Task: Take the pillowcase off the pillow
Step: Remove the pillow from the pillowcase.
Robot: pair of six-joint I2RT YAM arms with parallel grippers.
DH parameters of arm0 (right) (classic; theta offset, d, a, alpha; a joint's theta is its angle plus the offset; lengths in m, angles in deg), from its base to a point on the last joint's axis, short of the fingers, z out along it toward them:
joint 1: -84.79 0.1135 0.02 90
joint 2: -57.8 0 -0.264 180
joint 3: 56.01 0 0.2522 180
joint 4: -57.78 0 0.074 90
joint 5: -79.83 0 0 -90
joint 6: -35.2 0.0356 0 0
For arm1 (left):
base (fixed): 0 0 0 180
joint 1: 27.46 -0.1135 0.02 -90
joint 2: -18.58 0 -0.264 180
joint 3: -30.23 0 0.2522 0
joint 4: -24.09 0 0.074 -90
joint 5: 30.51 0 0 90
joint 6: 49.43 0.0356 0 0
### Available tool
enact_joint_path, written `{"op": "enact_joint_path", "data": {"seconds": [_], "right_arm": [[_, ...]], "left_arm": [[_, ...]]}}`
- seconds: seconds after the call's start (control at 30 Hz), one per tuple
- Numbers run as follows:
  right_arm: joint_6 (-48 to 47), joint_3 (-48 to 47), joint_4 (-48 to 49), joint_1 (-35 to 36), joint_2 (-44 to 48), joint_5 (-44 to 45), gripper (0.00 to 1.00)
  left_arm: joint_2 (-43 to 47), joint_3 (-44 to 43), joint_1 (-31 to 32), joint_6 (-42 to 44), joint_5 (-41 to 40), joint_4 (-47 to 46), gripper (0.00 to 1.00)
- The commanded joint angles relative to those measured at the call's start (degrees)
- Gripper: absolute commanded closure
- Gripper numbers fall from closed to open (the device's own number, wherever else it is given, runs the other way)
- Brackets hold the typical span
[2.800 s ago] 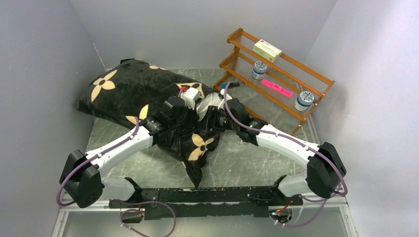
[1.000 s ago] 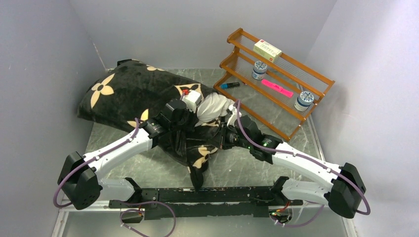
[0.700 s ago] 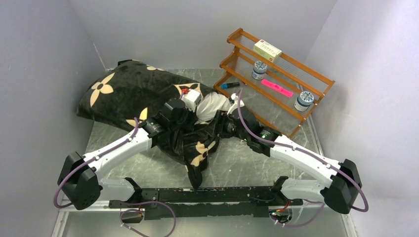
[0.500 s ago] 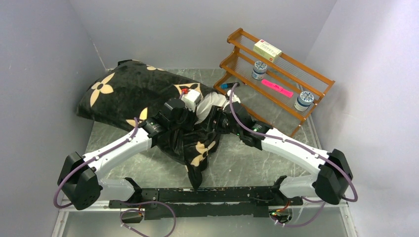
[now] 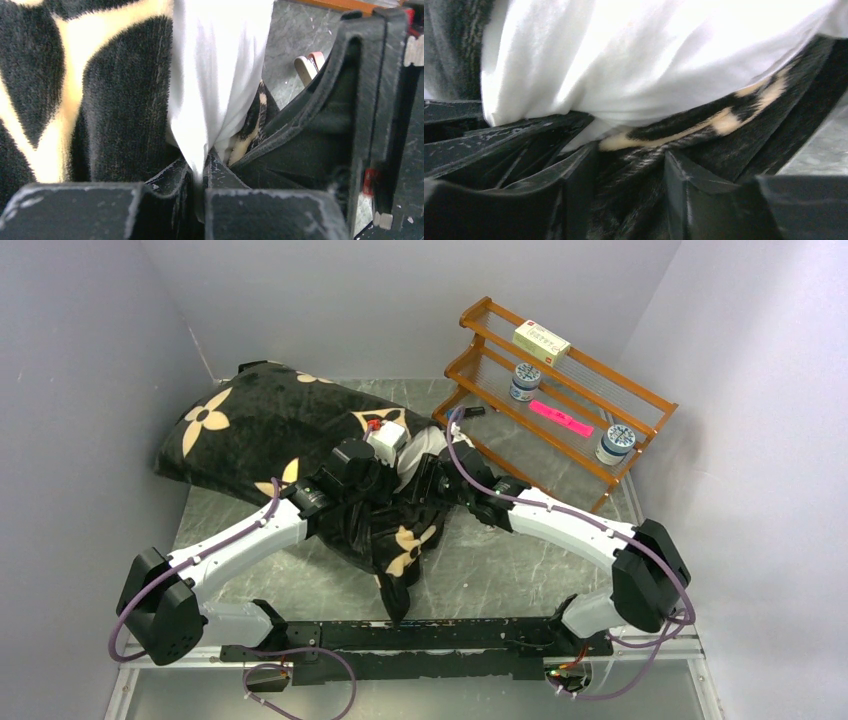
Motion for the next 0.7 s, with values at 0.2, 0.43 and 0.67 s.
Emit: {"op": "enact_joint_path", "data": {"seconds": [0.2, 0.43, 0.67], "right_arm": [[-7.04, 0.72, -7.76, 4.10, 1.12, -11.51, 0.73], [-10.11, 8.00, -7.64, 8.33, 6.17, -13.01, 0.92], [-16.21, 15.13, -6.16, 11.95, 11.71, -14.10, 1.00]], "left_arm": [[2.19, -0.93, -0.67, 2.11, -3.82, -5.38, 0.95], [2.26, -1.00, -0.62, 1.82, -5.79, -4.92, 0.95], [2.60, -1.21, -0.64, 1.49, -7.17, -4.21, 0.95]]}}
